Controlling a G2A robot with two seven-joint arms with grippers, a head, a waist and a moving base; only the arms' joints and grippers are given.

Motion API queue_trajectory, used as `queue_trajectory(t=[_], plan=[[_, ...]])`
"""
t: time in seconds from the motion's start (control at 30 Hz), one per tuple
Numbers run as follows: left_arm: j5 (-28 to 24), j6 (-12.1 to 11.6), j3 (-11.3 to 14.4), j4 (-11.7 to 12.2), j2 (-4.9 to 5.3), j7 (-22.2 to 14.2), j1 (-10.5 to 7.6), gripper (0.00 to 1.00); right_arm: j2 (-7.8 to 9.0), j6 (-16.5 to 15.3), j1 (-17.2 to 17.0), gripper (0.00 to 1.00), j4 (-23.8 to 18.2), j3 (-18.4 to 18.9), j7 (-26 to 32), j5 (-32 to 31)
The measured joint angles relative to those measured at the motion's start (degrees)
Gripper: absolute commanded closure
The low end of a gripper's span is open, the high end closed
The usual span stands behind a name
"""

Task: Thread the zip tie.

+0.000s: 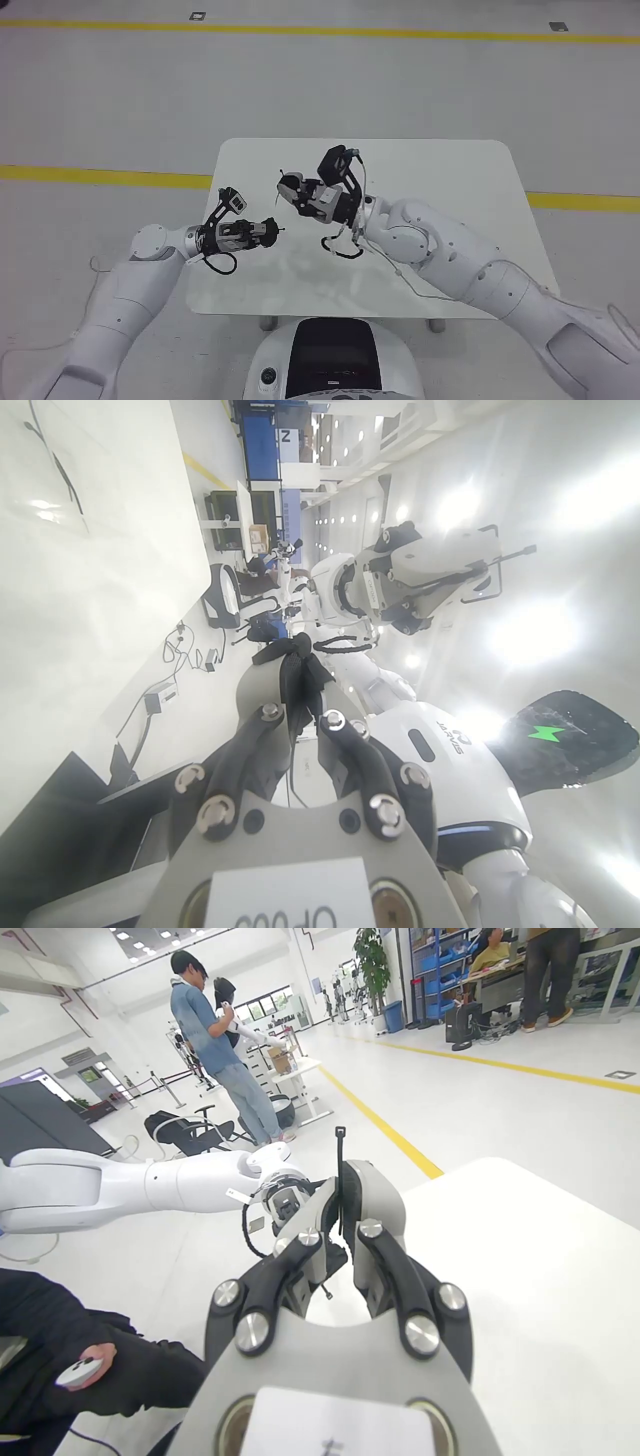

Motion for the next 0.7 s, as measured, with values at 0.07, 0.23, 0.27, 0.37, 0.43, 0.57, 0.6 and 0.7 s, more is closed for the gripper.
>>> queue_trajectory(t=[0.07,0.23,0.27,0.37,0.43,0.57,0.6,0.7], plan=[[0.00,0.00,0.00,0.00,0.00,0.00,0.00,1.00,0.80,0.00,1.35,1.00,-0.24,-1.92,-1.40,1.69],[0.00,0.00,0.00,0.00,0.00,0.00,0.00,1.00,2.34,0.00,4.01,1.00,-1.14,-5.92,-2.97,6.07],[0.00,0.00,0.00,0.00,0.00,0.00,0.00,1.00,2.36,0.00,4.05,1.00,-1.14,-5.96,-2.95,6.11],[0.00,0.00,0.00,0.00,0.00,0.00,0.00,1.00,2.33,0.00,4.00,1.00,-1.11,-5.86,-2.92,5.81],[0.00,0.00,0.00,0.00,0.00,0.00,0.00,1.00,2.32,0.00,3.99,1.00,-1.11,-5.85,-2.92,5.80],[0.00,0.00,0.00,0.00,0.00,0.00,0.00,1.00,2.33,0.06,3.79,1.00,-0.93,-5.63,-3.05,5.41],[0.00,0.00,0.00,0.00,0.00,0.00,0.00,1.00,2.36,0.06,3.46,1.00,-0.57,-5.26,-3.18,4.74],[0.00,0.00,0.00,0.00,0.00,0.00,0.00,1.00,2.52,0.00,2.33,1.00,-0.27,-3.77,-3.46,2.76]])
